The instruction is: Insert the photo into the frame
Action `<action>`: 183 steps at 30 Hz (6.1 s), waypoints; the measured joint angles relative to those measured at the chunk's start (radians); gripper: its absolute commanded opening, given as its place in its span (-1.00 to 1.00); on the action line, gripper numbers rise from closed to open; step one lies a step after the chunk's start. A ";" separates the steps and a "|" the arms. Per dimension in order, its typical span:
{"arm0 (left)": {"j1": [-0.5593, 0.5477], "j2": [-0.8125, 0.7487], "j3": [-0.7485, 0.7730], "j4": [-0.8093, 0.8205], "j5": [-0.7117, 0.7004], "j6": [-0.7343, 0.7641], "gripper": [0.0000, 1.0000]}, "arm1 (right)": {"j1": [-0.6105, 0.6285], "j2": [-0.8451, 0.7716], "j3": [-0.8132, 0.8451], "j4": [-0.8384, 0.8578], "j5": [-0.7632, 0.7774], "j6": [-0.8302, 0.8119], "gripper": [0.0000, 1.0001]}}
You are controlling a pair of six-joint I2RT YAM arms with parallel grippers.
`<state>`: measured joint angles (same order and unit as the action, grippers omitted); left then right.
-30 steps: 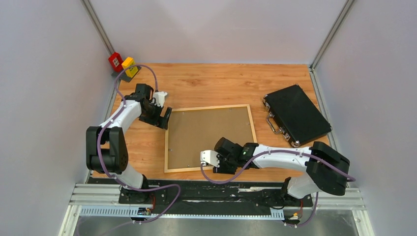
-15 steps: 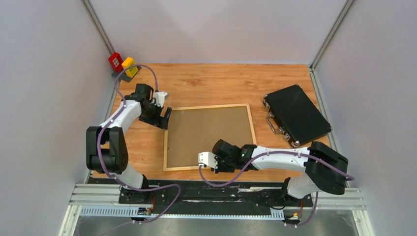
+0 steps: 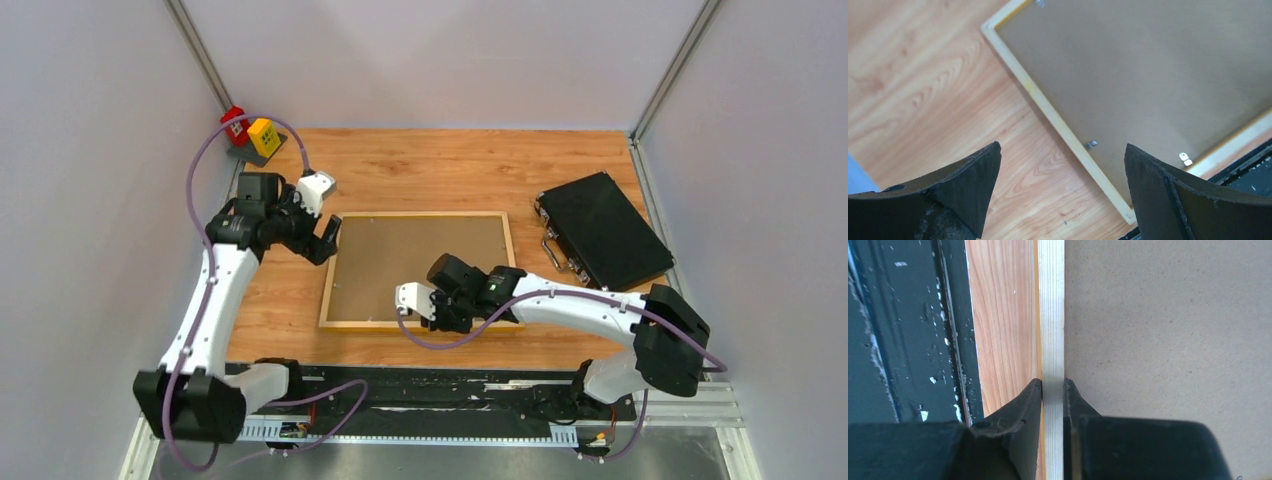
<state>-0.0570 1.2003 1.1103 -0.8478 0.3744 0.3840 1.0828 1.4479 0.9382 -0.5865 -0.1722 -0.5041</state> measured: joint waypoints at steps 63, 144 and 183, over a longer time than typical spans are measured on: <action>-0.528 -0.168 -0.193 0.187 -0.227 0.620 -0.42 | -0.365 0.206 0.690 -0.426 -0.397 0.082 -0.70; -0.532 -0.010 0.397 -0.348 -0.068 0.522 -0.54 | -0.162 -0.058 0.568 -0.329 0.113 -0.284 -1.00; -0.489 -0.206 0.360 -0.045 -0.260 0.326 1.00 | -0.297 0.136 0.937 -0.523 0.020 0.097 -1.00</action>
<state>-0.5465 0.9943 1.4704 -0.8928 0.1143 0.7101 0.7856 1.5837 1.8751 -1.1099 -0.1524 -0.4072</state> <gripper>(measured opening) 0.997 0.235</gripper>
